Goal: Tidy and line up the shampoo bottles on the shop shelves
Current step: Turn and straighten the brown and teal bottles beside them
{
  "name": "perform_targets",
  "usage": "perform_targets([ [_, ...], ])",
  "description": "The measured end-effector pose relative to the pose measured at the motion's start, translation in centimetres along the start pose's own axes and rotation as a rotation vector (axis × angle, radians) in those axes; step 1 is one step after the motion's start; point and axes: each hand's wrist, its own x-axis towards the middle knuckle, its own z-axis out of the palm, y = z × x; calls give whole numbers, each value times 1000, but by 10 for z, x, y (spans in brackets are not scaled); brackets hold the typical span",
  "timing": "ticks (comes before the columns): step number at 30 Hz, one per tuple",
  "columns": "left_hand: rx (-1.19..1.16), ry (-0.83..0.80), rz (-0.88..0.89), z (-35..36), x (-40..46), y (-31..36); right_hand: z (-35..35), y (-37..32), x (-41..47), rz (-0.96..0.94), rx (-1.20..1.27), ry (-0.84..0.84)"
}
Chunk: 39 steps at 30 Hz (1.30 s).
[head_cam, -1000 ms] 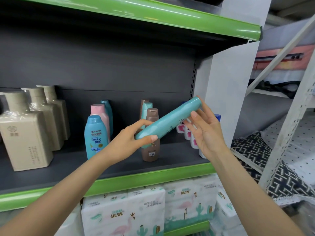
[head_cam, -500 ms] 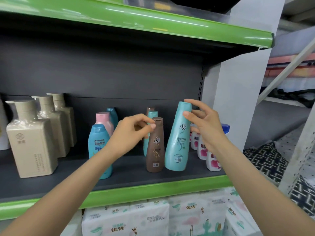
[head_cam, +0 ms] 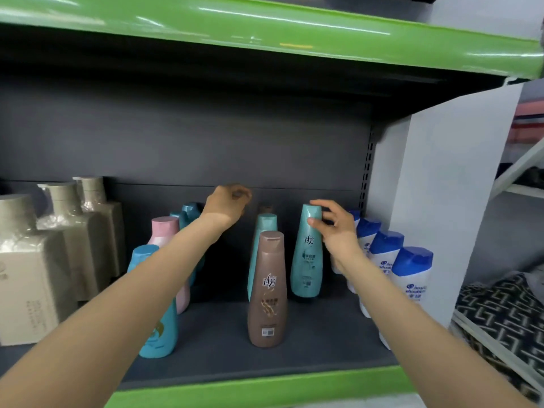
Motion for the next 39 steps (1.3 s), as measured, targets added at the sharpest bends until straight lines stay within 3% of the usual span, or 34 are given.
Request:
perform_targets([
  [15, -10, -172, -212, 29, 27, -12, 52, 72, 71, -122, 1, -72],
  [21, -55, -173, -290, 28, 26, -9, 48, 86, 70, 46, 121, 5],
  [24, -53, -164, -302, 29, 27, -8, 47, 97, 67, 100, 119, -44],
  [39, -59, -177, -314, 29, 30, -12, 57, 108, 60, 166, 225, -82],
])
